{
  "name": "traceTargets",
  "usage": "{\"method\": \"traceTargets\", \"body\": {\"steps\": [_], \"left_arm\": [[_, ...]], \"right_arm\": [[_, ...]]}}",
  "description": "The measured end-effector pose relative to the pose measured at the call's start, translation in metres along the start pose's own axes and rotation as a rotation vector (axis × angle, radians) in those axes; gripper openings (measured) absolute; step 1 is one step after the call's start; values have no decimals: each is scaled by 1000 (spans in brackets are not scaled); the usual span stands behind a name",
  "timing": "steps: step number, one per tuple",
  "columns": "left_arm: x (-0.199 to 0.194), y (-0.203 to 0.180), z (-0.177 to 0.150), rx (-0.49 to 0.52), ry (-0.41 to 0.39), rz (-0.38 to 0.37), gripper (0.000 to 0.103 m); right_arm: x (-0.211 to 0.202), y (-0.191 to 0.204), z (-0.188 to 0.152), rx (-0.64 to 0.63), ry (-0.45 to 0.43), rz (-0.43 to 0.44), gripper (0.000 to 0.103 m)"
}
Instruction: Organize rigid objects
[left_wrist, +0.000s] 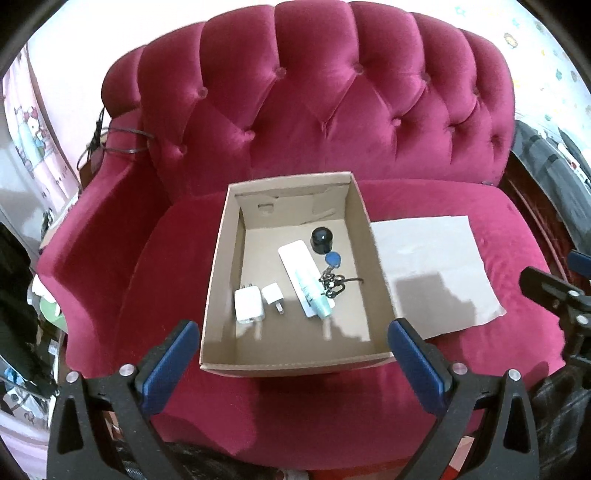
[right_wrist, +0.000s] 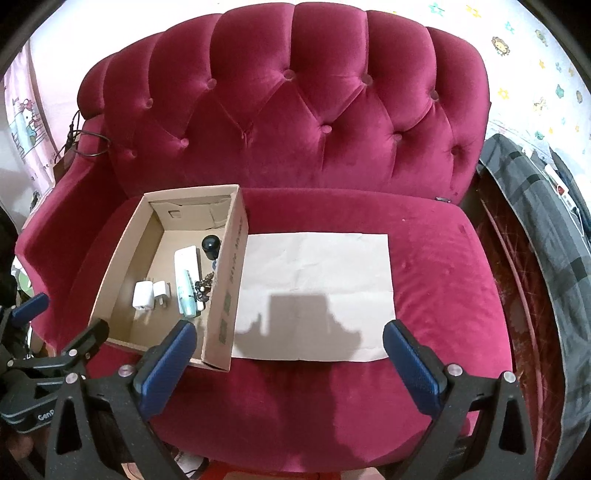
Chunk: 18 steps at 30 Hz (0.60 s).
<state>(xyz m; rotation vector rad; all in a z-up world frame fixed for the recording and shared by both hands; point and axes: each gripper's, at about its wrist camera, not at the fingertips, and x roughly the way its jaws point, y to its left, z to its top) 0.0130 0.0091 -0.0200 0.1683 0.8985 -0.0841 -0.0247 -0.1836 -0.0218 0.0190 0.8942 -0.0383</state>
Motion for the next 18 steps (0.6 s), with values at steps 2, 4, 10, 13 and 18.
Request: {"method": "traceTargets", "body": {"steps": [2, 4, 10, 13, 18], "left_arm": [[-2, -5, -1, 10, -1, -4, 103], [-3, -7, 0, 14, 20, -3, 103], [-24, -6, 8, -6, -25, 11, 103], [-34, -8, 10, -9, -38, 9, 103], [-45, -13, 12, -2, -45, 2, 103]], "right_arm": [[0, -1, -2, 1, 0, 0, 103], [-1, -2, -3, 2, 1, 0, 103], [-8, -4, -4, 1, -12, -4, 103], [-13, -3, -3, 2, -21, -3, 103], [-20, 0, -2, 1, -31, -9, 103]]}}
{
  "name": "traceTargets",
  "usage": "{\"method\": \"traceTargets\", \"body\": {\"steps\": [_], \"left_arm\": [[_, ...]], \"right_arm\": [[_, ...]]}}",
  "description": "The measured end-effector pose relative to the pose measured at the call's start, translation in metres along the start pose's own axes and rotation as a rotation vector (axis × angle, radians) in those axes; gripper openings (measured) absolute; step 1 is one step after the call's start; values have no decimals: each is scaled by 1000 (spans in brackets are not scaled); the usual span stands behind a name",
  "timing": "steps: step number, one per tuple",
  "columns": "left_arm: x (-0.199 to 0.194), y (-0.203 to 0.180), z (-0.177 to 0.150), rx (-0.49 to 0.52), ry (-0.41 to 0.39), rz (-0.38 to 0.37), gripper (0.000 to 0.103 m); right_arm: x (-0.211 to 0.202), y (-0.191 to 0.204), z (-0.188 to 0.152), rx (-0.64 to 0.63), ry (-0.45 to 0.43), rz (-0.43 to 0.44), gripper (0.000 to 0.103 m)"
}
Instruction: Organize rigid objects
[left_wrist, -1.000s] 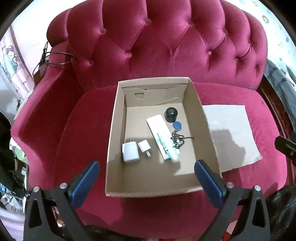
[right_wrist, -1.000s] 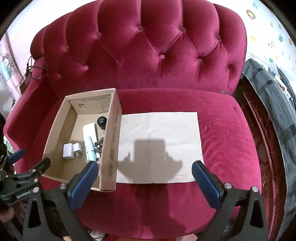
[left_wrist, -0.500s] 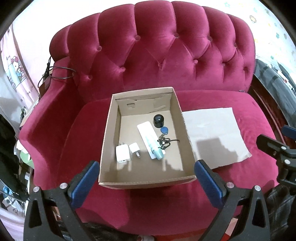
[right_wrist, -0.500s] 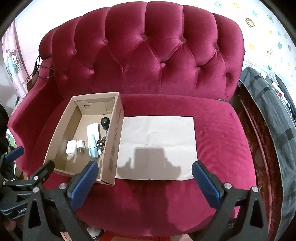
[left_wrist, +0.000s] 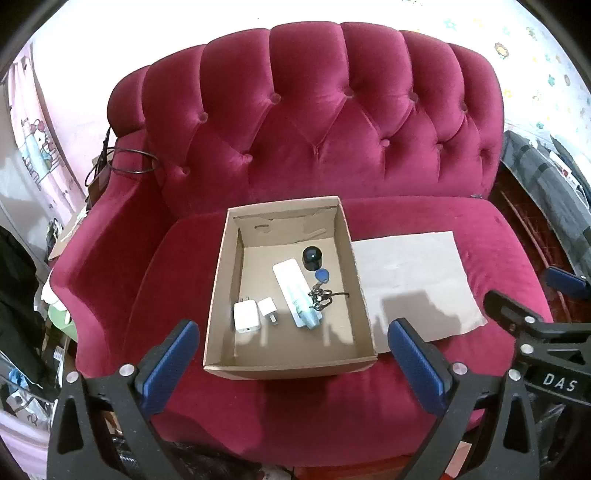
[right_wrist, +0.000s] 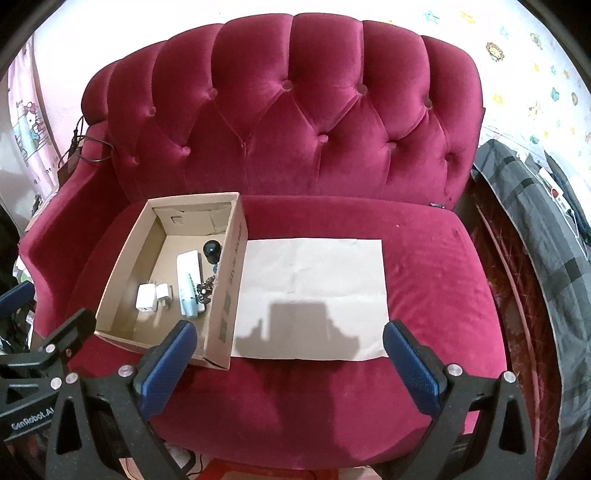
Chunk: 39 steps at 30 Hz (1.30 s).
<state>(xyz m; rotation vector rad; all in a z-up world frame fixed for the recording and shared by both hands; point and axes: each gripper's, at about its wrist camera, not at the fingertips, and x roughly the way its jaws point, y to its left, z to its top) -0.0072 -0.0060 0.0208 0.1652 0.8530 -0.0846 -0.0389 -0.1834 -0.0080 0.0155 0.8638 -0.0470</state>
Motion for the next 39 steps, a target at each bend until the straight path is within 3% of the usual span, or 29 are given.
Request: {"method": "traceTargets", "body": {"steps": [39], "left_arm": [[-2, -8, -3, 11, 29, 2, 103]], "right_arm": [[-18, 1, 3, 10, -32, -13, 103]]}}
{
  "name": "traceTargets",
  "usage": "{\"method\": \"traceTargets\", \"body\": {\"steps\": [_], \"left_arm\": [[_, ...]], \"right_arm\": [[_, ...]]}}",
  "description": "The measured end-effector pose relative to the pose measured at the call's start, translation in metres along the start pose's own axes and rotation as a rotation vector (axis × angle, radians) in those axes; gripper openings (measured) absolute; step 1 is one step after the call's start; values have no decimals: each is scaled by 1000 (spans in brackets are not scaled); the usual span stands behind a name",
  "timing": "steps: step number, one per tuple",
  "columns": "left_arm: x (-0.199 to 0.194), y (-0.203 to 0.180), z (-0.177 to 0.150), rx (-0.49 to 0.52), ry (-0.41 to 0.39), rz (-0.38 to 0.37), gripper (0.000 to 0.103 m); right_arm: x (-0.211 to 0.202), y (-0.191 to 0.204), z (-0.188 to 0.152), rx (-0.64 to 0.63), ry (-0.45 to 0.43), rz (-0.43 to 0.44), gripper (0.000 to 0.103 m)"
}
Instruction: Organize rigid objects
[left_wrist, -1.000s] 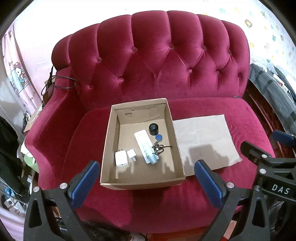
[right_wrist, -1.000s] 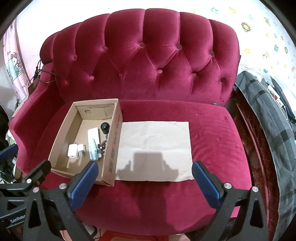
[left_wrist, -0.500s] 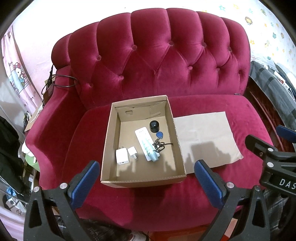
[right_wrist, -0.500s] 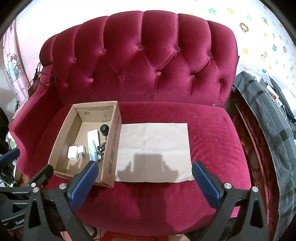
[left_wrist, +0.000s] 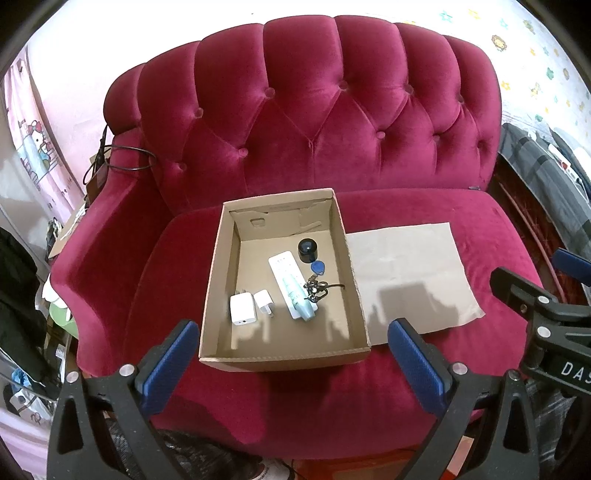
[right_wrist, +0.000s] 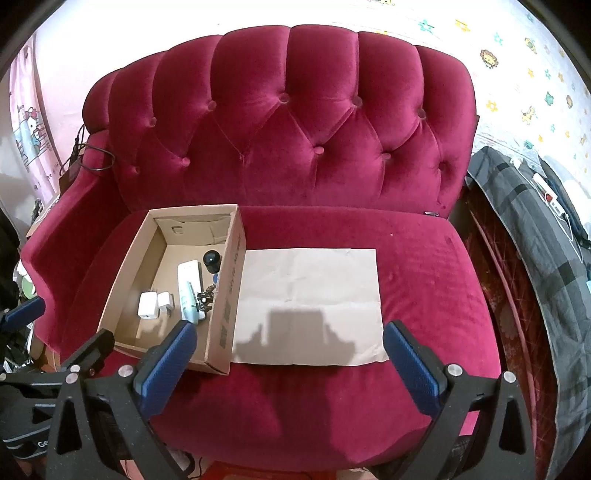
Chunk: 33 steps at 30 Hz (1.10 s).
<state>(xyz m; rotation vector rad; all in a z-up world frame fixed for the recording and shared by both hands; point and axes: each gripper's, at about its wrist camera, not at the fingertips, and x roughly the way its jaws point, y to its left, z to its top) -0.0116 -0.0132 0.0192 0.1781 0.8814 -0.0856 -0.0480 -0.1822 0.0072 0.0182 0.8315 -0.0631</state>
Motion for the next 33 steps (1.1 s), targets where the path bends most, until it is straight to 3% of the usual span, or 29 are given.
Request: {"method": "traceTargets", "body": {"steps": [33], "left_arm": [[17, -13, 2, 31, 29, 3, 103]], "right_arm": [[12, -4, 3, 1, 10, -8, 103]]}}
